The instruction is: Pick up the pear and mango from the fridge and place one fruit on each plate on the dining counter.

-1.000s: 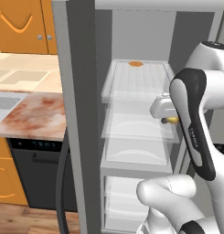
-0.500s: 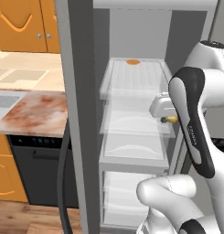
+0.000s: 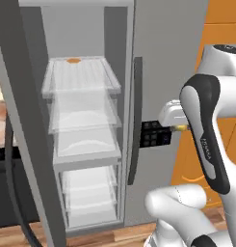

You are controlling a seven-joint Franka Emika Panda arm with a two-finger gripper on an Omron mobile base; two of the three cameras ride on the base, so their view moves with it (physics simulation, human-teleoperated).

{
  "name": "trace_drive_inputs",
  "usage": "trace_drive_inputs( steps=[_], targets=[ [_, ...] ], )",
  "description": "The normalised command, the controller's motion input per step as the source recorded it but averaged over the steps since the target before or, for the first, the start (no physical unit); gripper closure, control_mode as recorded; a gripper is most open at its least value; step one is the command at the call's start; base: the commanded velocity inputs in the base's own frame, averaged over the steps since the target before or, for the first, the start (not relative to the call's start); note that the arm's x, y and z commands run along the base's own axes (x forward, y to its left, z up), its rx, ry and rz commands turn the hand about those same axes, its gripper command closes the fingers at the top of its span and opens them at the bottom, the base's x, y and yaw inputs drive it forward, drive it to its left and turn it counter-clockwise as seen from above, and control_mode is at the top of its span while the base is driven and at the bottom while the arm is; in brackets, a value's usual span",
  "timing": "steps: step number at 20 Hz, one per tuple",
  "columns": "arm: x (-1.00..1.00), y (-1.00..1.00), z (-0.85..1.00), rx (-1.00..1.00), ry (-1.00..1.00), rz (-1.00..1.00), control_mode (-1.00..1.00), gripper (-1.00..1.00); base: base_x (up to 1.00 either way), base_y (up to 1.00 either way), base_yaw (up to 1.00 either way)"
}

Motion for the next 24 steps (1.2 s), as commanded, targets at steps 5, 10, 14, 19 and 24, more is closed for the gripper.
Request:
trace_drive_inputs(
  steps=[5, 10, 14, 19, 24],
  targets=[
    [0.00, 0.00, 0.00, 0.00, 0.00, 0.00, 1.00, 1.00, -0.02, -0.11, -0.77],
    [0.00, 0.00, 0.00, 0.00, 0.00, 0.00, 1.00, 1.00, 0.14, -0.03, -0.88],
    [0.00, 0.00, 0.00, 0.00, 0.00, 0.00, 1.00, 1.00, 0.14, 0.00, -0.93],
    [0.00, 0.00, 0.00, 0.00, 0.00, 0.00, 1.00, 1.00, 0.04, 0.00, -0.97],
    [0.00, 0.00, 0.00, 0.00, 0.00, 0.00, 1.00, 1.00, 0.12, 0.07, -0.95]
  ],
)
